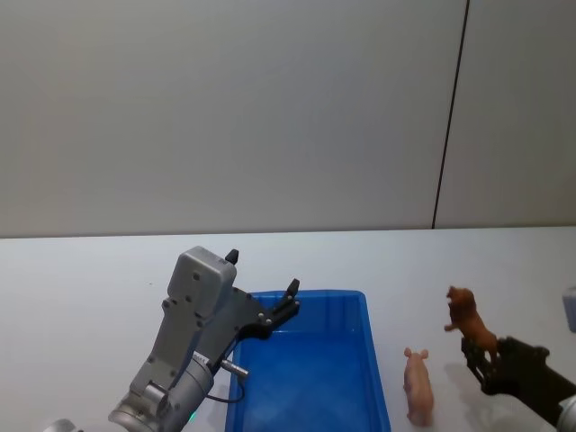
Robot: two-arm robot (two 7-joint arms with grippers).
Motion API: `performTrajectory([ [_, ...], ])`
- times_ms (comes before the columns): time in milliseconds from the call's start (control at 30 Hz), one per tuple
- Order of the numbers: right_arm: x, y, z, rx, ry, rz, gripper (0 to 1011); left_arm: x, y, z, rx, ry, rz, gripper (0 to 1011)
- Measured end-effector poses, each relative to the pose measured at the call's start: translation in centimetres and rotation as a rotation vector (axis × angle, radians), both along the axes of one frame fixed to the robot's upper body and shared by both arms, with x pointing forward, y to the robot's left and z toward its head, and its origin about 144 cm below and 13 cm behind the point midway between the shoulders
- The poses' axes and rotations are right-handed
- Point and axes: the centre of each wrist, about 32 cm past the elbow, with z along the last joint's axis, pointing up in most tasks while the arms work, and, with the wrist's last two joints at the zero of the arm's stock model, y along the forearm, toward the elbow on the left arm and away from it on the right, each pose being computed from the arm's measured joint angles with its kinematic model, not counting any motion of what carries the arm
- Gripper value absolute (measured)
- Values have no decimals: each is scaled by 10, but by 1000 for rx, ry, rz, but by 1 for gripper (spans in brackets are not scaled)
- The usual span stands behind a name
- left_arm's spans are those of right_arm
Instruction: Pick up the two dolls from the table and place them into the box.
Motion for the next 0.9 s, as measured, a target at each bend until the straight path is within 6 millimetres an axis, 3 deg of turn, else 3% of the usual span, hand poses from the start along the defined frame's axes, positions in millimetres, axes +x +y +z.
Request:
performTrajectory([
  [533,16,14,34,34,-76,189,296,0,0,0,0,0,0,1002],
  [900,38,48,45,58,-23,357,318,0,0,0,0,0,0,1001],
])
